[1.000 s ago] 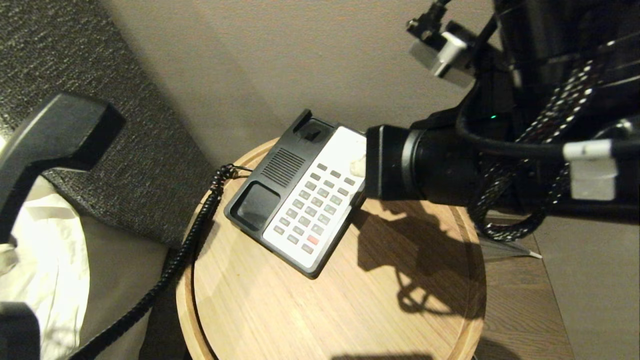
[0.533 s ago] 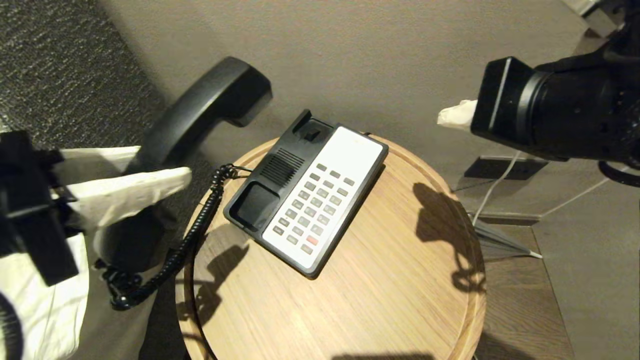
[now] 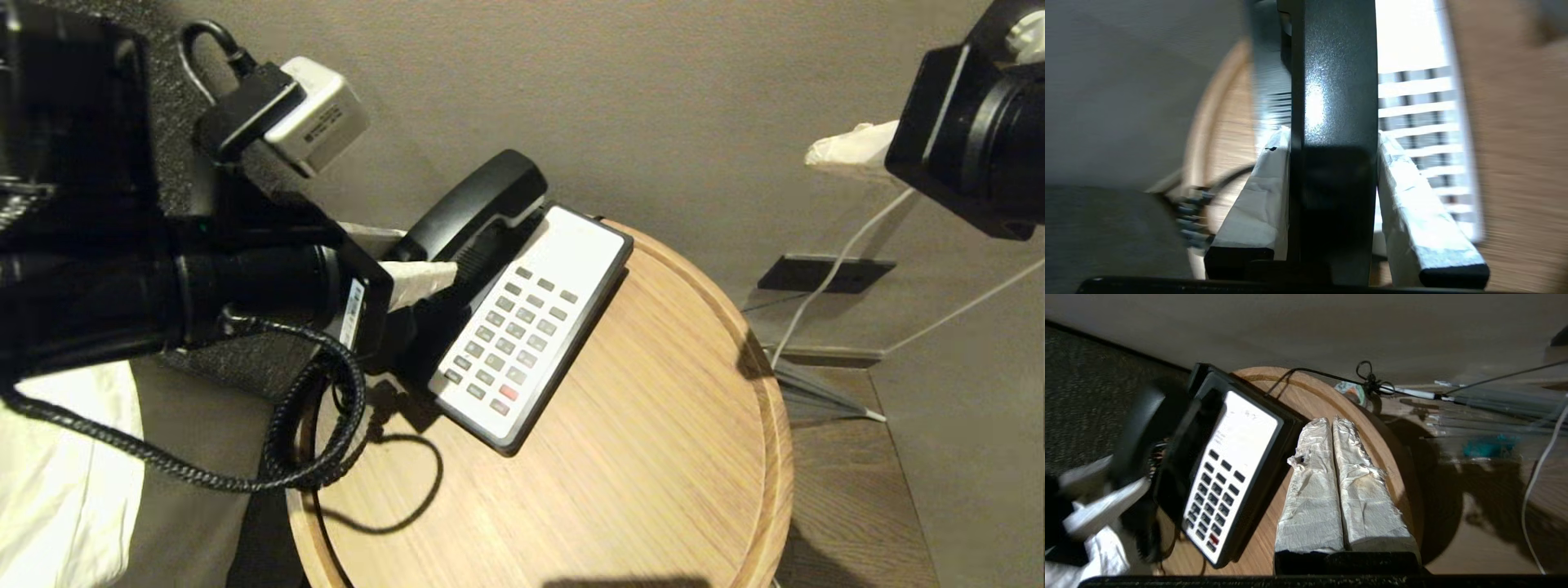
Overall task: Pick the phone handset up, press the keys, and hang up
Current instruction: Put the handset back
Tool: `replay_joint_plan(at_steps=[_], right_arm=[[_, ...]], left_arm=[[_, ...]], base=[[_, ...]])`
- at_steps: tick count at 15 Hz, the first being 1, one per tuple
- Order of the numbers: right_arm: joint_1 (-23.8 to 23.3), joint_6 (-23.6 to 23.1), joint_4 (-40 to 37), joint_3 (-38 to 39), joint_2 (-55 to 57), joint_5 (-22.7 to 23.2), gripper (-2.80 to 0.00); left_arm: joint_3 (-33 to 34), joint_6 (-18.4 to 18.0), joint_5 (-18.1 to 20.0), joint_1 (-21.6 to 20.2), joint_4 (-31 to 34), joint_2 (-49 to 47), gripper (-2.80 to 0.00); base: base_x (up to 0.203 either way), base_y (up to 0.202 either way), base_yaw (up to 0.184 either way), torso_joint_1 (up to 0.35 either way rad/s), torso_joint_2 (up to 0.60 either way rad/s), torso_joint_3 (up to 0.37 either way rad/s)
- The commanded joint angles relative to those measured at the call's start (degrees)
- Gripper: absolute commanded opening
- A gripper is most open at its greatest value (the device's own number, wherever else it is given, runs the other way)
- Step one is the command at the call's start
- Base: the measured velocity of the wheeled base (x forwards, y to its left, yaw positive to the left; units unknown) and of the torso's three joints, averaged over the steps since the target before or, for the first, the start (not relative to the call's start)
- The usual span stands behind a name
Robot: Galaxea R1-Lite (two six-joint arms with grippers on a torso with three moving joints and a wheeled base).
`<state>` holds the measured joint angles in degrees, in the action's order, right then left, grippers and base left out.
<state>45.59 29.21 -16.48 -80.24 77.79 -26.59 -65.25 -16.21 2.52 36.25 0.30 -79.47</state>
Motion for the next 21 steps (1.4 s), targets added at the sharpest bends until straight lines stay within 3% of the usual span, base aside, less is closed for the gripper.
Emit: replay_joint_plan(at_steps=[1, 8, 13, 16, 21], right_arm=[[0.0, 0.2, 0.2, 1.5, -1.0, -0.1, -2.80], [0.0, 0.1, 3.1, 4.9, -1.7, -0.1, -2.80], [0.0, 0.1, 3.2, 6.4, -2.2, 0.0, -2.80], [0.0, 0.1, 3.2, 6.6, -2.3, 0.0, -2.80], [-0.1, 0.1, 3.3, 6.7, -2.1, 0.0, -2.80]], left_arm=[[-1.0, -3.0, 0.0, -3.3, 0.1, -3.1, -2.80], [-3.3, -2.3, 0.2, -4.1, 0.5, -3.9, -2.80], [-6.8, 0.8, 0.2, -2.9, 5.7, -2.9, -2.80], [-6.5, 6.4, 0.0, -0.8, 6.6, -2.9, -2.80], [-6.4, 7.0, -1.4, -0.4, 6.7, -3.5, -2.80]], base=[[0.000, 0.000, 0.000, 0.000, 0.00, 0.000], [0.000, 0.000, 0.000, 0.000, 0.00, 0.000], [0.000, 0.000, 0.000, 0.000, 0.00, 0.000], [0.000, 0.000, 0.000, 0.000, 0.00, 0.000], [0.000, 0.000, 0.000, 0.000, 0.00, 0.000]])
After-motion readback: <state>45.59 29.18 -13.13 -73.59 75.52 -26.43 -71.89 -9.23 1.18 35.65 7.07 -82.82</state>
